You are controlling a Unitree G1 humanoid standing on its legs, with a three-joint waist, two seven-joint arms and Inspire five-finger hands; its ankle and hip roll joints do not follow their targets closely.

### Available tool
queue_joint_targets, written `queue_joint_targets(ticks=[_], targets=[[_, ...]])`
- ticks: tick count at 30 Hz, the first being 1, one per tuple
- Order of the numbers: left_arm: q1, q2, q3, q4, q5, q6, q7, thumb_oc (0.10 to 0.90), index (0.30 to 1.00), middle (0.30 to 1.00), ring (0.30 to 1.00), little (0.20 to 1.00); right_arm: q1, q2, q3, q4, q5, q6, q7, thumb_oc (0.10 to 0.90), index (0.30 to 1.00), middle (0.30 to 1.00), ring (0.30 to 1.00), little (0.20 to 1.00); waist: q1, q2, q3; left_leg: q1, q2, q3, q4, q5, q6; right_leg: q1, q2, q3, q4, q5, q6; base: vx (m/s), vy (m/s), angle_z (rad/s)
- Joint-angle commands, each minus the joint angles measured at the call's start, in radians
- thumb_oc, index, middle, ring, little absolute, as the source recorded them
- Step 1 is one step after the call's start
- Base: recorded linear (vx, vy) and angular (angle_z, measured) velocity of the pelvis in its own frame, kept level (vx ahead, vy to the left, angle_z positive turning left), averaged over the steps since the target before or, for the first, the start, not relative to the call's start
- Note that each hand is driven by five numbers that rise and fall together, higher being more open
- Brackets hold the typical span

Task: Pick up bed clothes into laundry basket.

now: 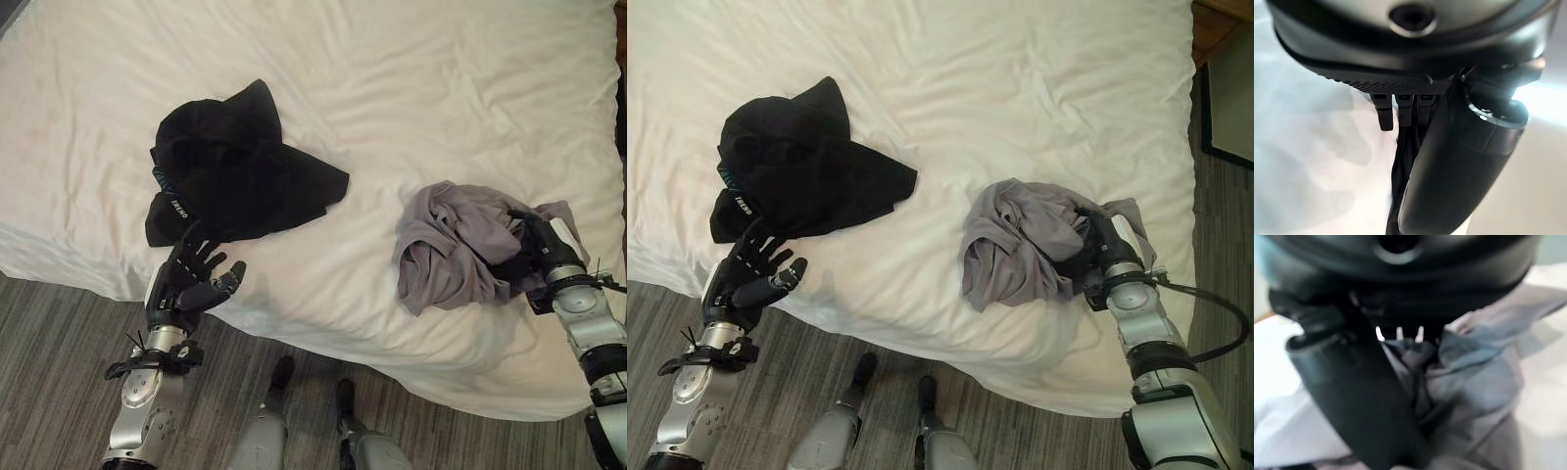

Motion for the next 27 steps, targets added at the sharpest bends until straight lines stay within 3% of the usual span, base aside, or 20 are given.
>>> queue_joint_targets(ticks=[1,2,6,8,12,16,17,18,21,25,27], targets=[[-0.023,0.007,0.111,-0.144,0.033,-0.098,0.020,0.800,0.900,0.900,0.900,0.900,0.135,0.089,0.100,0.019,-0.072,0.021,0.049,0.518,0.476,0.476,0.476,0.476,0.027,0.027,-0.042,0.014,-0.016,0.029,0.060,-0.125,0.006,-0.059,-0.038,0.018,0.090,-0.078,0.042,0.03,-0.015,0.10],[-0.023,0.005,0.121,-0.141,0.036,-0.101,0.023,0.800,0.900,0.900,0.900,0.900,0.175,0.101,0.081,0.011,-0.078,0.019,0.050,0.400,0.300,0.300,0.300,0.300,0.024,0.025,-0.045,0.017,-0.016,0.025,0.058,-0.127,0.005,-0.055,-0.039,0.015,0.090,-0.083,0.041,0.03,-0.007,0.12],[-0.045,0.020,0.133,-0.129,0.068,-0.104,0.040,0.800,0.900,0.900,0.900,0.900,0.299,0.123,0.014,-0.001,-0.089,0.021,0.049,0.400,0.300,0.300,0.300,0.300,0.007,0.011,-0.058,0.031,-0.015,0.024,0.053,-0.136,0.007,-0.041,-0.042,0.008,0.089,-0.090,0.044,0.04,0.003,0.16],[-0.093,0.082,0.138,-0.114,0.130,-0.098,0.062,0.800,0.900,0.900,0.900,0.900,0.368,0.121,-0.034,-0.038,-0.088,0.023,0.045,0.400,0.300,0.300,0.300,0.300,-0.017,0.002,-0.068,0.045,-0.013,0.034,0.048,-0.143,0.009,-0.035,-0.042,0.011,0.088,-0.091,0.048,0.02,0.031,0.04],[-0.236,0.253,0.137,-0.059,0.242,-0.087,0.099,0.800,0.900,0.900,0.900,0.900,0.437,0.147,-0.095,-0.063,-0.042,0.024,0.038,0.400,0.300,0.300,0.300,0.300,-0.054,-0.006,-0.086,0.063,-0.004,0.056,0.045,-0.153,0.012,-0.030,-0.036,0.025,0.092,-0.092,0.053,0.01,0.032,-0.03],[-0.452,0.445,0.075,0.049,0.296,-0.079,0.136,0.800,0.900,0.900,0.900,0.900,0.493,0.206,-0.117,-0.082,0.000,0.022,0.040,0.400,0.300,0.300,0.300,0.300,-0.092,-0.014,-0.098,0.076,0.007,0.081,0.041,-0.160,0.013,-0.034,-0.028,0.045,0.094,-0.091,0.060,-0.01,0.026,-0.08],[-0.569,0.562,0.012,0.115,0.355,-0.070,0.152,0.800,0.900,0.900,0.900,0.900,0.519,0.223,-0.112,-0.093,0.005,0.022,0.051,0.400,0.300,0.300,0.300,0.300,-0.108,-0.021,-0.102,0.078,0.014,0.093,0.041,-0.161,0.011,-0.038,-0.023,0.057,0.095,-0.088,0.066,-0.01,0.011,-0.18],[-0.580,0.565,0.002,0.122,0.355,-0.072,0.153,0.800,0.900,0.900,0.900,0.900,0.520,0.226,-0.115,-0.093,0.005,0.022,0.051,0.400,0.300,0.300,0.300,0.300,-0.104,-0.023,-0.101,0.078,0.014,0.093,0.042,-0.161,0.011,-0.038,-0.023,0.057,0.095,-0.089,0.066,-0.01,0.007,-0.22],[-0.822,0.728,-0.171,0.232,0.465,-0.043,0.169,0.800,0.900,0.900,0.900,0.900,0.537,0.244,-0.097,-0.079,0.020,0.021,0.067,0.400,0.300,0.300,0.300,0.300,-0.131,-0.030,-0.106,0.078,0.020,0.106,0.040,-0.159,0.010,-0.046,-0.019,0.065,0.094,-0.081,0.078,-0.01,0.009,-0.14],[-1.096,0.788,-0.408,0.364,0.513,-0.021,0.173,0.800,0.900,0.900,0.900,0.900,0.540,0.267,-0.073,-0.065,0.040,0.014,0.078,0.400,0.300,0.300,0.300,0.300,-0.147,-0.038,-0.102,0.072,0.023,0.117,0.041,-0.155,0.009,-0.059,-0.019,0.072,0.101,-0.076,0.087,-0.02,0.004,-0.13],[-1.310,0.793,-0.607,0.481,0.590,0.009,0.167,0.800,0.900,0.900,0.900,0.900,0.522,0.279,-0.038,-0.028,0.049,0.012,0.085,0.400,0.300,0.300,0.300,0.300,-0.158,-0.038,-0.098,0.069,0.024,0.124,0.041,-0.150,0.009,-0.067,-0.018,0.077,0.104,-0.069,0.093,0.00,0.024,-0.06]])
